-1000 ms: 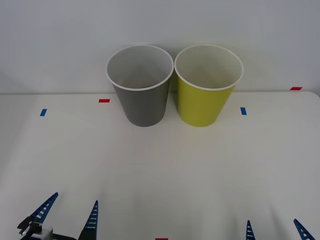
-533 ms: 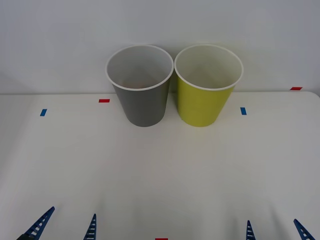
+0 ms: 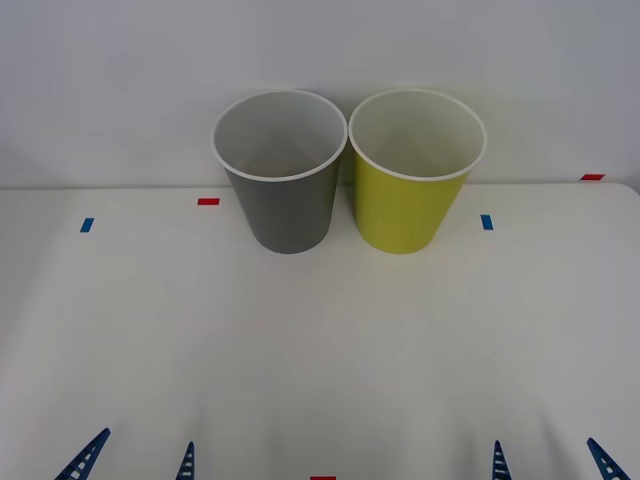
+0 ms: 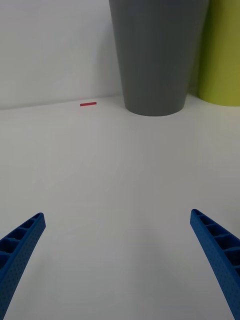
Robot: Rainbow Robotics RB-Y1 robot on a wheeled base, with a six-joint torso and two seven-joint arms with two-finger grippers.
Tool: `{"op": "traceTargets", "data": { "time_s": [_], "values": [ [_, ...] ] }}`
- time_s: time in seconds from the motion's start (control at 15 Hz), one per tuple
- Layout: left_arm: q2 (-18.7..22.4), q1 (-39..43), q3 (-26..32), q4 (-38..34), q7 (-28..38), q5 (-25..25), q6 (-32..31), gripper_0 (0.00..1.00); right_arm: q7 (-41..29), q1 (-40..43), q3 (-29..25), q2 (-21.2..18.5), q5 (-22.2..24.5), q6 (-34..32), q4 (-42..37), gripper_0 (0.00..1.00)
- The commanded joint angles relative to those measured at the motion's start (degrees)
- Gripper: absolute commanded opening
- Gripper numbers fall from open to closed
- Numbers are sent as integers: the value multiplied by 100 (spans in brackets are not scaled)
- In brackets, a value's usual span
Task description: Put cans in the gray bin and PET bottles in the light green bin.
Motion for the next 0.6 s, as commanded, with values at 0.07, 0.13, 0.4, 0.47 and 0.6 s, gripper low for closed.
{"op": "traceTargets", "data": {
  "time_s": [0.07,0.13,0.4,0.47,0.6],
  "values": [
    [-2,0,0,1,2,7,-1,100,0,0,0,0,0,0,0,98],
    [-2,0,0,1,2,7,-1,100,0,0,0,0,0,0,0,98],
    [-2,0,0,1,2,7,-1,100,0,0,0,0,0,0,0,98],
    [-2,0,0,1,2,7,-1,100,0,0,0,0,0,0,0,98],
    [-2,0,0,1,2,7,-1,100,0,0,0,0,0,0,0,98]
  ]
}}
